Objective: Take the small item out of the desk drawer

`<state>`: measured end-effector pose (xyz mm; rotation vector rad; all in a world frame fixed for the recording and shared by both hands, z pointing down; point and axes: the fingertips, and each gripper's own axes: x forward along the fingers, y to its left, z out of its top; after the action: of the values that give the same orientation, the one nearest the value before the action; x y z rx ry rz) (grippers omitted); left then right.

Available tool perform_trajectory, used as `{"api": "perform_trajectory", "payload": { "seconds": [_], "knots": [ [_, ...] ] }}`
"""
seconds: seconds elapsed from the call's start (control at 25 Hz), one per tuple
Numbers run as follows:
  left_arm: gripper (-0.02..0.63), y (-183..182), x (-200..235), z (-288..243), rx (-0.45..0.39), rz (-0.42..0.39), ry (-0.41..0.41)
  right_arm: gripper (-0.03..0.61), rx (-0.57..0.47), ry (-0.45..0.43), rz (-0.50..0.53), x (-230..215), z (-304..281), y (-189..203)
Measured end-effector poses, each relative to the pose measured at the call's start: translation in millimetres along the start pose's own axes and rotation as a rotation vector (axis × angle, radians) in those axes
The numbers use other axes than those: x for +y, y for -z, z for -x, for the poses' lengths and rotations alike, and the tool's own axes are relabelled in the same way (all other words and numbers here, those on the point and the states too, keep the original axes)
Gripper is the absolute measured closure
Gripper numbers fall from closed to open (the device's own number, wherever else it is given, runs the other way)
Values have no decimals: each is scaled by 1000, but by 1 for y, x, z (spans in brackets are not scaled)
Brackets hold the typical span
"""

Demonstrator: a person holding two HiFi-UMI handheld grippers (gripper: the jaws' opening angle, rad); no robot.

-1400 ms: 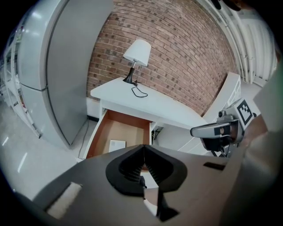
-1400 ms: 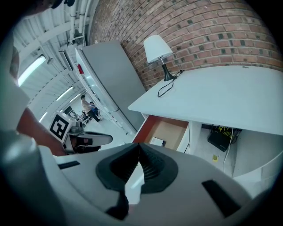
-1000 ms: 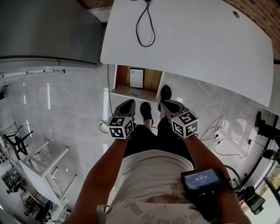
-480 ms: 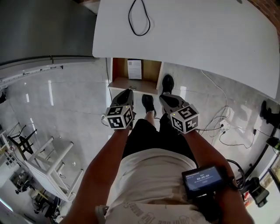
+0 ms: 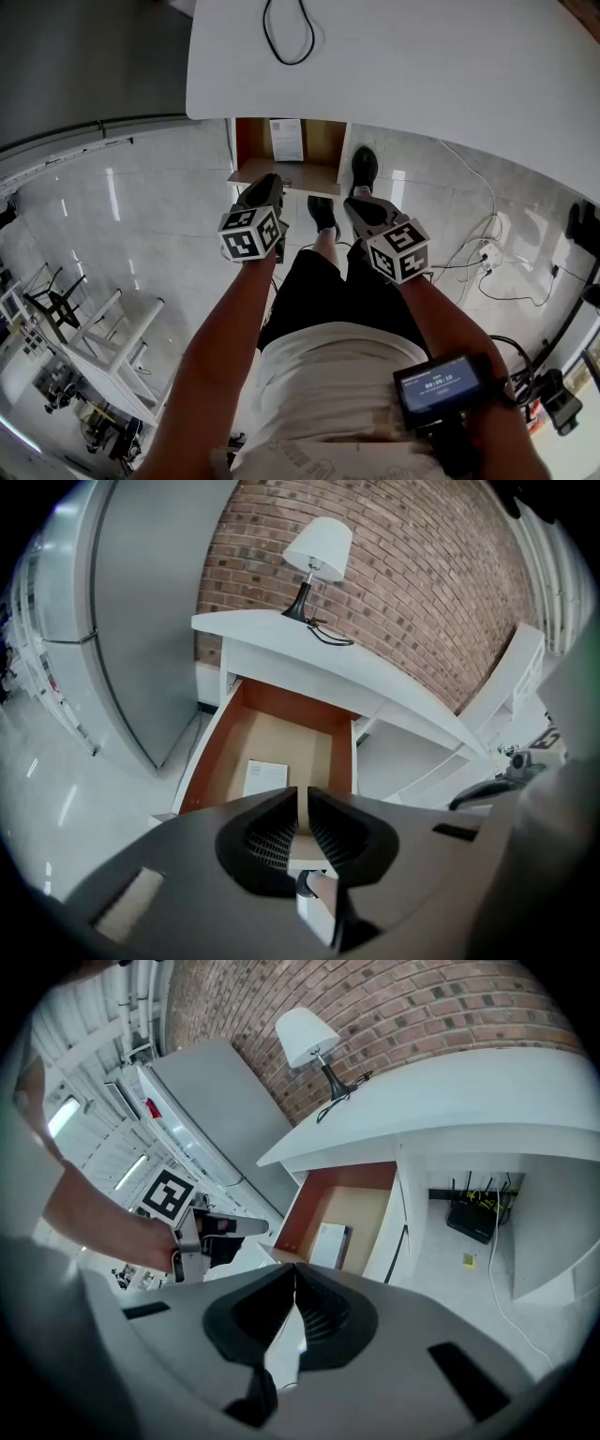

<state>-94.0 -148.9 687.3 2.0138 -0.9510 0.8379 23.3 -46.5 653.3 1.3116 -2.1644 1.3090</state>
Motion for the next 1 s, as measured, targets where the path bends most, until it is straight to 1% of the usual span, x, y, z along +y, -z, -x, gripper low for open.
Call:
{"api": "perform_trajectory", "payload": {
  "seconds": [0.04, 0.12, 0.36, 0.52, 0.6, 0.72, 0.88, 1.0],
  "knots": [
    [596, 1, 2, -3, 4, 3, -3, 572, 2, 3, 0, -3, -1, 1],
    [552, 4, 4, -8, 18, 11, -4, 572, 4, 9, -2, -9, -3, 1],
    [486, 10, 9, -19, 55, 17, 3, 572, 0, 17, -6, -22, -8, -5],
    [406, 8, 13, -32, 78, 7, -9, 572, 8, 10, -1, -25, -12, -5],
    [377, 5, 17, -39, 86, 21, -19, 572, 12, 7, 2, -27, -14, -6],
    [357, -5, 17, -51, 78, 64, -21, 572, 14, 3, 1, -31, -17, -6],
    [319, -17, 19, -63, 75, 40, -25, 572, 12, -3, -15, -32, -19, -5],
    [299, -21, 18, -78, 69, 50, -14, 572, 10, -1, -21, -42, -19, -4]
  ]
}}
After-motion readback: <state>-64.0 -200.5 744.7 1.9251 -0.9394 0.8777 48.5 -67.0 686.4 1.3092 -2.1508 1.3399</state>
